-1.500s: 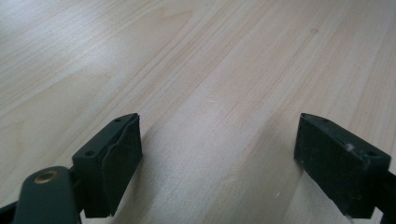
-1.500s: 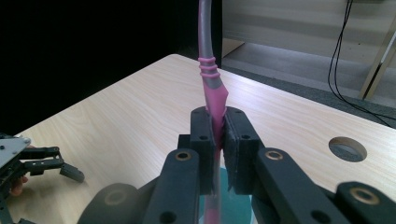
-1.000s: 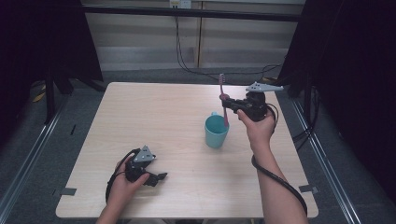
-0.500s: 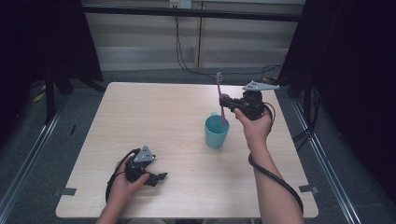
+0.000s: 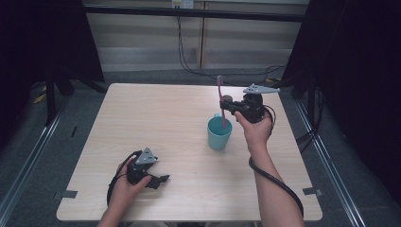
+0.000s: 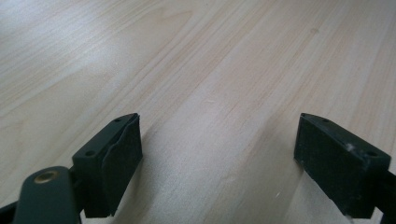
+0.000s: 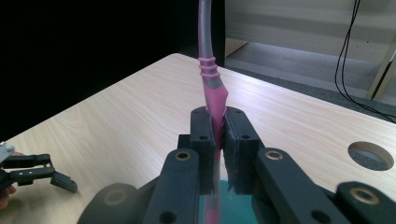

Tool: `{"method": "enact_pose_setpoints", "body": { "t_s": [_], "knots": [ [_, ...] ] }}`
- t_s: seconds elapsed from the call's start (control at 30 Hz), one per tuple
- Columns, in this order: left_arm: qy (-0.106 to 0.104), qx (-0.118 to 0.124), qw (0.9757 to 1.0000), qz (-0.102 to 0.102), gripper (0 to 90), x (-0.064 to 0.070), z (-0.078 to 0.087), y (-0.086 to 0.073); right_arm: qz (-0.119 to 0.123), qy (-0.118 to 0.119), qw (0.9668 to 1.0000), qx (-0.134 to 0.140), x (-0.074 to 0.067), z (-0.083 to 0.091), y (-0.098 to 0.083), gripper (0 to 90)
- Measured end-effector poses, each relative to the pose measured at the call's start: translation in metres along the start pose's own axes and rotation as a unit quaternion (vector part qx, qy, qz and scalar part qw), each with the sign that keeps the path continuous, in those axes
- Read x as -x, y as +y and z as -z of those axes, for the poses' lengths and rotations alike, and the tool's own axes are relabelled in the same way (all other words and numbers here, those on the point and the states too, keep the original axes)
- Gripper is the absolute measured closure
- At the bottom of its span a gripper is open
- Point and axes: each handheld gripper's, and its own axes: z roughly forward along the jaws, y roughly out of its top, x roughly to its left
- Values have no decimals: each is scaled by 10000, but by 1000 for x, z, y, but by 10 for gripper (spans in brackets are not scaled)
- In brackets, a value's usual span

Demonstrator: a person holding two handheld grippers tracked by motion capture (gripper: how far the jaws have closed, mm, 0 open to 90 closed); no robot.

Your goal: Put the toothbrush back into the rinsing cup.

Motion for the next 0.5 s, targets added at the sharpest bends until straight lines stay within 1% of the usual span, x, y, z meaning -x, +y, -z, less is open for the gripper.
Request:
{"method": "enact_pose_setpoints", "body": {
  "t_s": [0.33, 0.5],
  "knots": [
    [-1, -5, 10000, -6, 150, 0, 0, 0, -30, -17, 10000, 20, 1, -1, -5, 830],
    [2, -9, 10000, 7, 150, 0, 0, 0, -46, 13, 10000, 43, 1, -3, -9, 830]
  ]
}}
